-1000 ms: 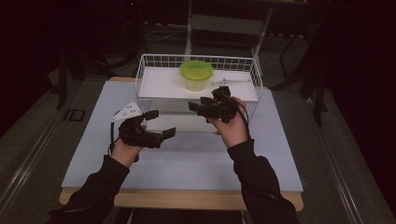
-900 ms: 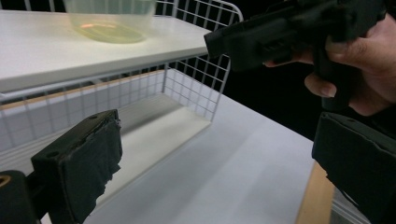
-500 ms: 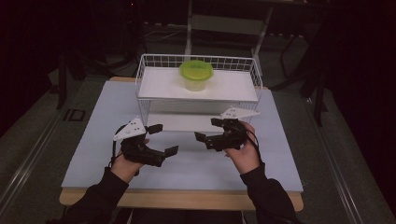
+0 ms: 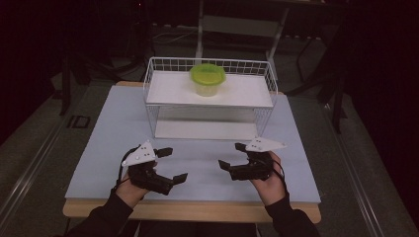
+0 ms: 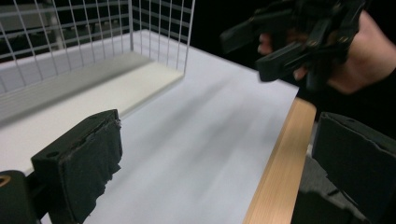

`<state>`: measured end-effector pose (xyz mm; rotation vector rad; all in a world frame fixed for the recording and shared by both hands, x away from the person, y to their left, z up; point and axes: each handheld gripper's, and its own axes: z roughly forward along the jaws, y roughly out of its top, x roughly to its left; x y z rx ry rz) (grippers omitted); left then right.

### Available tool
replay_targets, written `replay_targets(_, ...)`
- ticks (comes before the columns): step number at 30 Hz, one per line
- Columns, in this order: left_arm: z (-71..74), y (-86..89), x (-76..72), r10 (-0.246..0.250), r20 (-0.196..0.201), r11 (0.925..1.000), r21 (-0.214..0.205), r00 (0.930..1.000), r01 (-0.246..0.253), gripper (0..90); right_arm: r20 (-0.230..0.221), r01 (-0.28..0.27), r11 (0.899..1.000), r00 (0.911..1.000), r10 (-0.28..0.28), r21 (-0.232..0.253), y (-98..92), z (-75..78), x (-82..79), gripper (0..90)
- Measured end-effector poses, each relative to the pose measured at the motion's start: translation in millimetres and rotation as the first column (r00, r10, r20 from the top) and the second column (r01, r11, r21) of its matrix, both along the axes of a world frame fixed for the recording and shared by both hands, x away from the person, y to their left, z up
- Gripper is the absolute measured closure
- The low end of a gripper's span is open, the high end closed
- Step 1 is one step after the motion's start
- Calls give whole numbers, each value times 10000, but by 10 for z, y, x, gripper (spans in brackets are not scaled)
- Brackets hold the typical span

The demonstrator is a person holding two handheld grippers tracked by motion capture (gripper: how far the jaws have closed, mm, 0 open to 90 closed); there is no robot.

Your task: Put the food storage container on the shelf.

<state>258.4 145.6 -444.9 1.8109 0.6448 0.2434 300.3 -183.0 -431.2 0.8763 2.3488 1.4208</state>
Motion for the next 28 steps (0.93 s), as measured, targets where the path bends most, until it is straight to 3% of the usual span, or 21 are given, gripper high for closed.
replay_targets(3, -83, 65, -8, 29, -135, 9999, 164, 9999, -26, 27, 6, 180, 9997, 9998, -180, -139, -63, -52, -35, 142)
replay_targets(4, -107, 89, -9, 32, -148, 9998, 209, 9999, -28, 27, -260, 262, 9997, 9993, -262, -3, -140, -137, -73, 141)
replay_targets(8, -225, 192, -21, 218, -226, 9983, 540, 9995, -206, 27, -516, 422, 9986, 9977, -437, -304, -241, -273, -128, 141)
replay_targets(16, -456, 359, -12, 737, -633, 9949, 733, 9953, -690, 27, -562, 723, 9965, 9956, -746, -423, -422, -393, -225, 140)
replay_targets(21, -503, 394, -1, 822, -726, 9951, 608, 9940, -779, 27, -337, 698, 9949, 9968, -724, -724, -499, -432, -263, 141)
replay_targets(28, -509, 399, -2, 800, -817, 9963, 379, 9934, -771, 27, -453, 642, 9960, 9967, -670, -614, -516, -467, -239, 141)
